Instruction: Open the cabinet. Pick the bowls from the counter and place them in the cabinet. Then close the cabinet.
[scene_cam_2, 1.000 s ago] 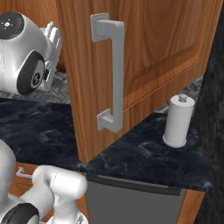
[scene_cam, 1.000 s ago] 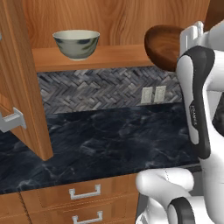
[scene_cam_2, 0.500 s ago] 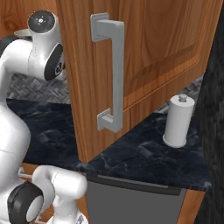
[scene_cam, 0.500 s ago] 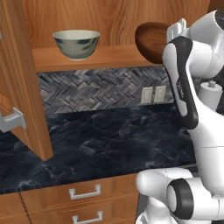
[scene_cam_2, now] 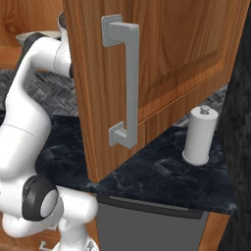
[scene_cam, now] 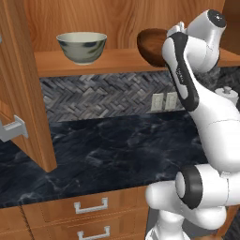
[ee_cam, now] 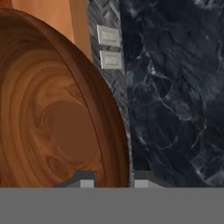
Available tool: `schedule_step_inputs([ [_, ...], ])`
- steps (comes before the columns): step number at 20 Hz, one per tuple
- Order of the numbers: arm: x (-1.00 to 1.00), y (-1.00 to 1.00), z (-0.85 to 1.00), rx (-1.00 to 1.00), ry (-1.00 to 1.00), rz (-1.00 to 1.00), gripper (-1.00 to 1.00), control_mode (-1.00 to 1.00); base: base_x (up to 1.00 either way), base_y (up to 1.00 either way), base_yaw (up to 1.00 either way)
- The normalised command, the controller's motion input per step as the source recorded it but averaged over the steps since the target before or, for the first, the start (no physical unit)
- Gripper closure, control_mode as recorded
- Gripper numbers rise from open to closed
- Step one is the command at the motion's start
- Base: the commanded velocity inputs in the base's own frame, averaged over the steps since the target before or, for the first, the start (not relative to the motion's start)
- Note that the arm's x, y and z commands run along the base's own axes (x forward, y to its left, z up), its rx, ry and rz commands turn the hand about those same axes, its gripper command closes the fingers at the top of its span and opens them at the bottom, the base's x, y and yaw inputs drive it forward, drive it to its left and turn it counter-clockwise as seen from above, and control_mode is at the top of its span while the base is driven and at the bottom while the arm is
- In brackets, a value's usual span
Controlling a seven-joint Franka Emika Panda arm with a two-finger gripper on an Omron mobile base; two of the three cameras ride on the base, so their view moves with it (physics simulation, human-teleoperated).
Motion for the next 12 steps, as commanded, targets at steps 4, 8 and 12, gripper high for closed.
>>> schedule_step_inputs([
  [4,0.64,-0.01,-0.16,0.0,0.01,0.0,1.0,-1.0,0.0,0.0,0.0],
  [8,0.67,-0.02,-0.15,0.0,0.0,0.01,1.0,-1.0,0.0,0.0,0.0],
  [12,0.63,-0.03,-0.21,0.0,0.01,0.01,1.0,-1.0,0.0,0.0,0.0],
])
